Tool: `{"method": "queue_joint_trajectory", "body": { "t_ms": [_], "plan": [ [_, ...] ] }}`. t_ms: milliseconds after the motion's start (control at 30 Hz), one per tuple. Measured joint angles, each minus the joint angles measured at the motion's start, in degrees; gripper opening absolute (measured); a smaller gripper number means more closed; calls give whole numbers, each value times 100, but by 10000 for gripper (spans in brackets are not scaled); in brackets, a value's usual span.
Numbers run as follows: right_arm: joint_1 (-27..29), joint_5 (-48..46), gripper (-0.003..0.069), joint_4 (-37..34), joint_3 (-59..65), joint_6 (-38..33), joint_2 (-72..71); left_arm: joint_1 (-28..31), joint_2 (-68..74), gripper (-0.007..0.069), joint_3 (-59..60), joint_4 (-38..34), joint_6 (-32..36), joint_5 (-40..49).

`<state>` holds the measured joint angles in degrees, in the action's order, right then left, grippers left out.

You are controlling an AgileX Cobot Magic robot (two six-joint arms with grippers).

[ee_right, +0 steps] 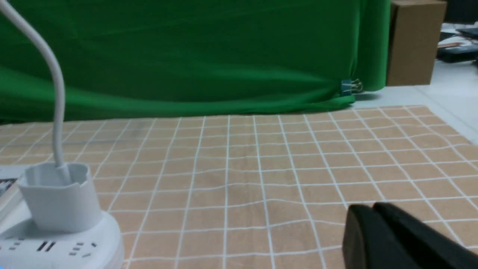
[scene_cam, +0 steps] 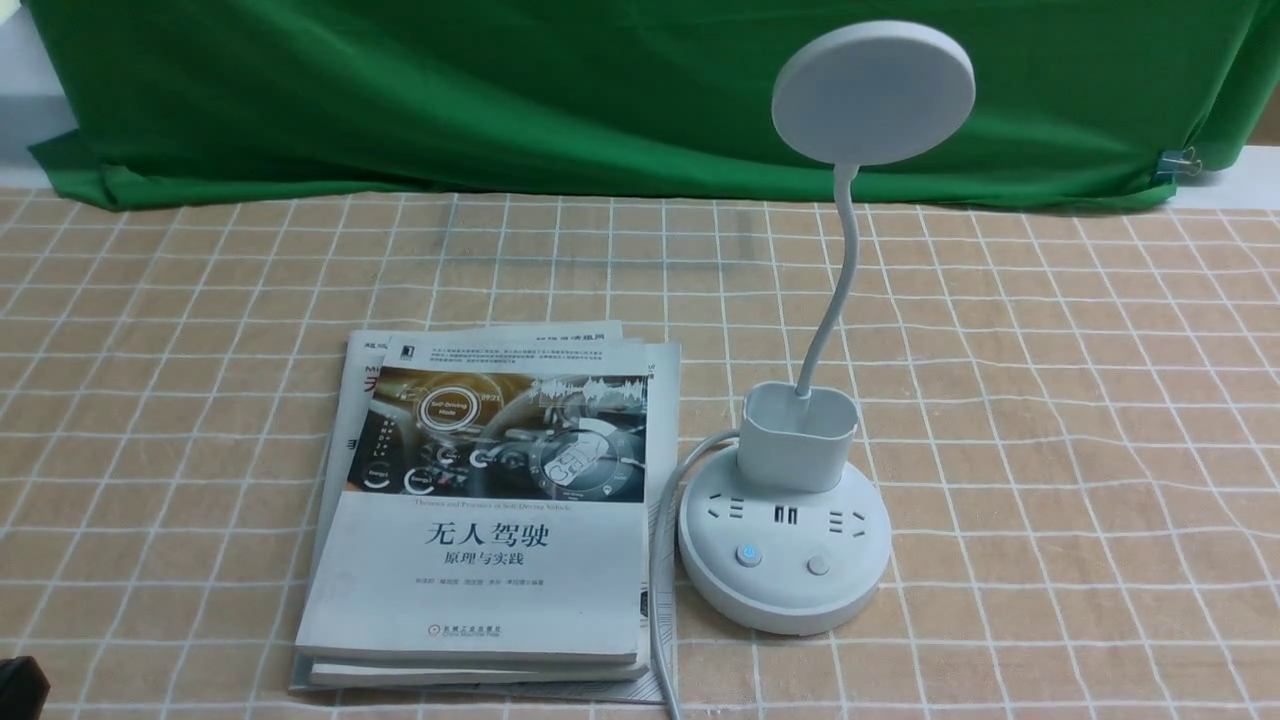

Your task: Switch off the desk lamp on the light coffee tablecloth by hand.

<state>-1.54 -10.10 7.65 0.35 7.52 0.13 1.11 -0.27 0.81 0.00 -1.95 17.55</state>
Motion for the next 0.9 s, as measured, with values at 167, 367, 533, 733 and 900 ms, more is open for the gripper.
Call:
{"method": "queue_joint_trajectory", "body": {
  "t_ms": [167,367,533,733,900],
  "plan": [
    [-129,-17,21,-5,0,-8,0,0,0,4,0,0,0,0],
    [-129,-88,18,-458,0,-951,0,0,0,4,0,0,0,0],
    [-129,-225,18,-932,0,-1650,-4,0,0,4,0,0,0,0],
    [-129,-282,18,-992,0,-1694,-4,0,0,4,0,0,0,0],
    [-129,-291,24,-1003,0,-1694,-4,0,0,4,0,0,0,0]
  ]
}}
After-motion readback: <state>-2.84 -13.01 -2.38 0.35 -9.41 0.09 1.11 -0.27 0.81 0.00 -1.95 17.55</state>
